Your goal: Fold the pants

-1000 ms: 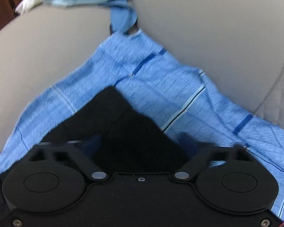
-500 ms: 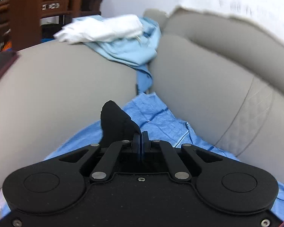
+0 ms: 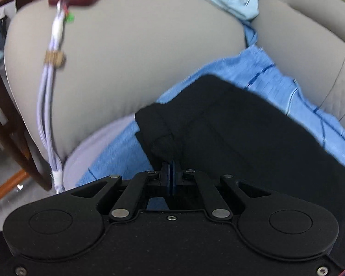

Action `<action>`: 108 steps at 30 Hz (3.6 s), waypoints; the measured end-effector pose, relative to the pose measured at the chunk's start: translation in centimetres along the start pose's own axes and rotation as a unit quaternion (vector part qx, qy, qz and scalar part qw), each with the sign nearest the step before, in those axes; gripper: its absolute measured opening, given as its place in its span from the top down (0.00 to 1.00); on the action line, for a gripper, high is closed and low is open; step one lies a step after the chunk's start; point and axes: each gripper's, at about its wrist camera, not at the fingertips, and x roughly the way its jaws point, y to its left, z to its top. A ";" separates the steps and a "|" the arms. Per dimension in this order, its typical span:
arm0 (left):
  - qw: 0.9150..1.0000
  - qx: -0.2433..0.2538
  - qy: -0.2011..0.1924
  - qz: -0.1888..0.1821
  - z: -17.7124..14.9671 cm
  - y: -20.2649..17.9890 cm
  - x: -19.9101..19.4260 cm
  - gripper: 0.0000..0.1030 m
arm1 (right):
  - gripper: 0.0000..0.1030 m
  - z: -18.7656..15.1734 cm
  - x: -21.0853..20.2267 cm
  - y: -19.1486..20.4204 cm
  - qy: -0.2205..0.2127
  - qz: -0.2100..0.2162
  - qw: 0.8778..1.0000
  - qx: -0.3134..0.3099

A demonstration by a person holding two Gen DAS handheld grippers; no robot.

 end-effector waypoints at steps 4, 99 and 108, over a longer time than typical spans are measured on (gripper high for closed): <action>1.000 0.010 -0.015 -0.005 -0.3 -0.2 0.7 0.94 | 0.31 1.1 -3.1 3.4 -0.039 0.049 0.998 -0.031; 0.976 0.137 -0.167 -0.014 -6.0 -4.5 0.3 0.62 | 0.26 6.9 11.7 1.2 0.046 -0.046 0.995 0.072; 0.976 0.131 -0.173 -0.007 -6.1 -4.7 0.4 0.61 | 0.96 8.8 12.7 2.9 0.013 -0.054 0.996 0.065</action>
